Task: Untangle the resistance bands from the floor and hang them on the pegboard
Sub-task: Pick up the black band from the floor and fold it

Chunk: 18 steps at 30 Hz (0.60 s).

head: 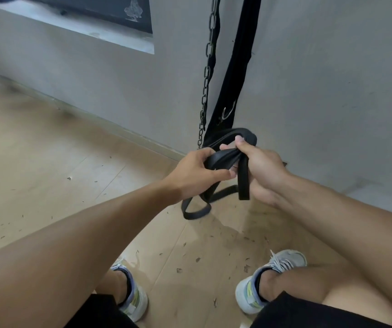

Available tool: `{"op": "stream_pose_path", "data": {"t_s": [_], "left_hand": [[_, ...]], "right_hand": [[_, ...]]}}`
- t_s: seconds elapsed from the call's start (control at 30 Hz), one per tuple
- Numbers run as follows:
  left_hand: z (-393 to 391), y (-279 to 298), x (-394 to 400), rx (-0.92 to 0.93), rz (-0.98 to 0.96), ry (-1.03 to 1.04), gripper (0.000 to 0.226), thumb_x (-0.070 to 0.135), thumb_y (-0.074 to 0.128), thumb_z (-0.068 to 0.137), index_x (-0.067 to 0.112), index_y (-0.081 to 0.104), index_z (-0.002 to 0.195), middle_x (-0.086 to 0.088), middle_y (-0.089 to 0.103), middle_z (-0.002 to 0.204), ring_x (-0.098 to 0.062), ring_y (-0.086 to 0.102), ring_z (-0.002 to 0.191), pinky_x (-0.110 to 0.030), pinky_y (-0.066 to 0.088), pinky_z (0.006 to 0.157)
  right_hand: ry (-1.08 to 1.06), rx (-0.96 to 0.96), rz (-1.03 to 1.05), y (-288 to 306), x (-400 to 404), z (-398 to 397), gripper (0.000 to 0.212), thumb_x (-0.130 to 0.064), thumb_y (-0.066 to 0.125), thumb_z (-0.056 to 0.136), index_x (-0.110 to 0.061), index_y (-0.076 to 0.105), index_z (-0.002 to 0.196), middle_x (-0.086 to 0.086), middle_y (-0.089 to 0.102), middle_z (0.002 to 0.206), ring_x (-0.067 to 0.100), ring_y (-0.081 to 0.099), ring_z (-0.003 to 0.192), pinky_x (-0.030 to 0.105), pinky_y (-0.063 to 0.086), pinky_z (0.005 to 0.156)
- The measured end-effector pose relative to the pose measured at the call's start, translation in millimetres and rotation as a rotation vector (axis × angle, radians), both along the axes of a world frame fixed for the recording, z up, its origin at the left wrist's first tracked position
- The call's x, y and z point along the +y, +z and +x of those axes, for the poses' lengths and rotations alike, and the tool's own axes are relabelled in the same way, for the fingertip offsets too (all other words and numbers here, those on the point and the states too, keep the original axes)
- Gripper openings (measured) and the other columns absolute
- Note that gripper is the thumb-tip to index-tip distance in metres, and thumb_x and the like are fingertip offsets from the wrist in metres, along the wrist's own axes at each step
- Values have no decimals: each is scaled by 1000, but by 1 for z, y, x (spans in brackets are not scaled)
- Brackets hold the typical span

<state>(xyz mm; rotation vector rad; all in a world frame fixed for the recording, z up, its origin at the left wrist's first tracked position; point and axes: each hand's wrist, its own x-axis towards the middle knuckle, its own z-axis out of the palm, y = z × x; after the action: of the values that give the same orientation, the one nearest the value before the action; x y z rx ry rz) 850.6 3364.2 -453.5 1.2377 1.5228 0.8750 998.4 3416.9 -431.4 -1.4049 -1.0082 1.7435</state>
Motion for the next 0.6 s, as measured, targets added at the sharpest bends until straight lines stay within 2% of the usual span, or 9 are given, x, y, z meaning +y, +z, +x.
{"op": "stream_pose_path", "data": {"t_s": [0.1, 0.13, 0.2, 0.3, 0.37, 0.43, 0.47, 0.53, 0.6], "left_hand": [[1, -1, -3, -24, -3, -88, 49, 33, 86, 79, 21, 61, 119, -2, 75, 101, -13, 75, 87, -29, 61, 78], [3, -1, -5, -37, 26, -100, 48, 28, 85, 81, 21, 61, 122, -2, 75, 103, -10, 75, 90, -24, 60, 78], [9, -4, -6, -49, 68, -93, 43, 23, 81, 85, 19, 62, 124, -3, 76, 103, -10, 74, 93, -24, 60, 82], [12, -6, -7, 12, 69, -37, 23, 22, 77, 88, 20, 68, 109, -7, 76, 93, -20, 75, 85, -38, 62, 83], [10, -4, -6, 57, 86, -19, 14, 17, 75, 87, 25, 68, 96, -7, 75, 85, -18, 73, 75, -34, 62, 73], [6, 2, -5, 142, 136, -25, 16, 14, 71, 86, 28, 68, 92, -5, 74, 81, -15, 70, 70, -27, 56, 64], [3, 4, -3, 186, 153, -34, 14, 15, 70, 86, 27, 69, 93, -6, 74, 81, -18, 70, 71, -27, 55, 64], [-4, 8, -1, 254, 149, -64, 11, 17, 70, 86, 22, 70, 96, -6, 72, 80, -22, 69, 72, -29, 56, 64], [-13, 7, 0, 420, 160, -132, 8, 17, 67, 86, 21, 67, 92, -2, 67, 75, -22, 63, 67, -30, 50, 59]], "right_hand": [[-1, 3, -12, -3, -10, -7, 22, -33, 63, 103, -13, 71, 105, 2, 80, 109, 23, 74, 108, 47, 55, 104], [7, -15, 7, -5, -13, -10, 21, -34, 63, 103, -15, 70, 106, 2, 79, 112, 23, 72, 111, 47, 53, 107], [17, -41, 33, -7, -17, -14, 22, -35, 63, 103, -16, 69, 112, 0, 77, 118, 21, 69, 118, 45, 49, 111], [14, -16, 23, -5, -19, -14, 16, -33, 59, 105, -20, 67, 108, -3, 76, 122, 15, 67, 119, 38, 48, 109], [-3, 8, -6, -4, -19, -12, 22, -31, 55, 107, -16, 72, 106, -1, 77, 121, 15, 67, 118, 34, 48, 103], [-13, 19, -29, -8, -17, -9, 31, -29, 54, 107, -19, 78, 91, 2, 78, 116, 19, 67, 120, 37, 43, 109], [11, -1, -48, -12, -15, -7, 32, -31, 53, 105, -21, 79, 89, 3, 78, 113, 21, 66, 121, 41, 40, 113], [105, -107, -111, -17, -12, -4, 33, -41, 52, 102, -21, 77, 111, 3, 77, 112, 23, 64, 123, 46, 37, 113], [266, -298, -188, -18, -10, 3, 51, -56, 48, 102, -15, 73, 119, 5, 78, 113, 26, 66, 116, 47, 44, 103]]}}
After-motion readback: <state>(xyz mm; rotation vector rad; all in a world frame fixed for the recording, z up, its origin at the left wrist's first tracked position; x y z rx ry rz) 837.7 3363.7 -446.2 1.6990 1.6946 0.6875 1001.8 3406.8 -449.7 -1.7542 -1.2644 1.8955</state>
